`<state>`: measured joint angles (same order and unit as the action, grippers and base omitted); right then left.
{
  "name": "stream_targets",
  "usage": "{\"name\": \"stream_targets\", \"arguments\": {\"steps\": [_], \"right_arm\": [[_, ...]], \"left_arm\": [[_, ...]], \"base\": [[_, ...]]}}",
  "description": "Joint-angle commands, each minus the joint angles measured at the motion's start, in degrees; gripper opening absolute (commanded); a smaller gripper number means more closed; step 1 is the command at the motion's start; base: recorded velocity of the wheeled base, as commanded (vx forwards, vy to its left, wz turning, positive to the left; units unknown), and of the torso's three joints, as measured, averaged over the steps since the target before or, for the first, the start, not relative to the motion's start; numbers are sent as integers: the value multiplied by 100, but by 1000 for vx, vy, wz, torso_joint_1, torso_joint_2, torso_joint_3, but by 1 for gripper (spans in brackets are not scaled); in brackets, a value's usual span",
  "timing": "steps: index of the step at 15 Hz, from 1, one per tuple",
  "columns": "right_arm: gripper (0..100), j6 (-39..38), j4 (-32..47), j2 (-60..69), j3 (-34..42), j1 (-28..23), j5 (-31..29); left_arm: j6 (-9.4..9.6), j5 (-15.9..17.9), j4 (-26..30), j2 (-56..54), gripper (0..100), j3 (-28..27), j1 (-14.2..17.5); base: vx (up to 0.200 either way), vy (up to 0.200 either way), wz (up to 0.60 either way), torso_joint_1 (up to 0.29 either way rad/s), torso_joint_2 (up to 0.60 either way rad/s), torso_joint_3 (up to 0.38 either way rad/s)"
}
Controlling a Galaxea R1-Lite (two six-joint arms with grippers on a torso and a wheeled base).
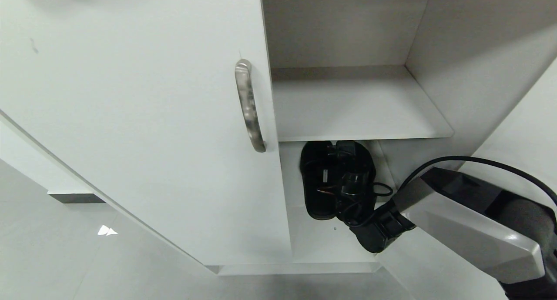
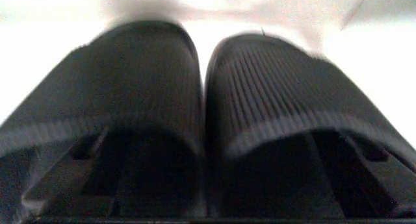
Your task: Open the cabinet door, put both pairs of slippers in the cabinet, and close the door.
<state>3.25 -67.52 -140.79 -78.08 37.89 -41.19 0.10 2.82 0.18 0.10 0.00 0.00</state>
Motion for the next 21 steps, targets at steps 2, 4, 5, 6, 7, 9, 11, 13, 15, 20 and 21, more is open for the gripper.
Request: {"name": "stream_targets", "arguments": {"steps": [2, 4, 5, 6, 7, 9, 11, 13, 15, 20, 21], "right_arm": [[100, 0, -402, 763, 1304, 210, 23], [100, 0, -745, 1282, 2183, 342, 252], [100, -9, -903, 1546, 2570, 421, 393], [100, -150, -1070, 1915, 3009, 571, 665], [100, -317, -1070, 2231, 3326, 658, 929], [100, -589, -1035, 2890, 4029, 799, 1641], [100, -668, -710, 3409, 4451, 948, 2168], [100, -677, -358, 3725, 4547, 1107, 2273], [100, -712, -314, 3892, 4626, 1142, 2414], [100, -730, 2, 4323, 4776, 1212, 2546], [100, -739, 20, 4323, 4785, 1212, 2581]], "left_arm": [[-1, 0, -1, 8, 0, 0, 0], [-1, 0, -1, 8, 0, 0, 0], [-1, 0, -1, 8, 0, 0, 0], [-1, 0, -1, 8, 0, 0, 0], [-1, 0, -1, 8, 0, 0, 0], [-1, 8, -1, 8, 0, 0, 0], [-1, 8, -1, 8, 0, 0, 0], [-10, 8, -1, 8, 0, 0, 0], [-10, 8, -1, 8, 0, 0, 0], [-27, 0, -1, 8, 0, 0, 0], [-19, 0, -1, 8, 0, 0, 0]], "base": [[0, 0, 0, 0, 0, 0], [0, 0, 0, 0, 0, 0], [0, 0, 0, 0, 0, 0], [0, 0, 0, 0, 0, 0], [0, 0, 0, 0, 0, 0], [-200, 0, 0, 2, 2, 0], [-200, 0, 0, 7, -2, 0], [-200, 0, 0, -2, 5, 9], [-200, 0, 0, 2, 2, 2], [0, 0, 0, 0, 0, 0], [0, 0, 0, 0, 0, 0]]}}
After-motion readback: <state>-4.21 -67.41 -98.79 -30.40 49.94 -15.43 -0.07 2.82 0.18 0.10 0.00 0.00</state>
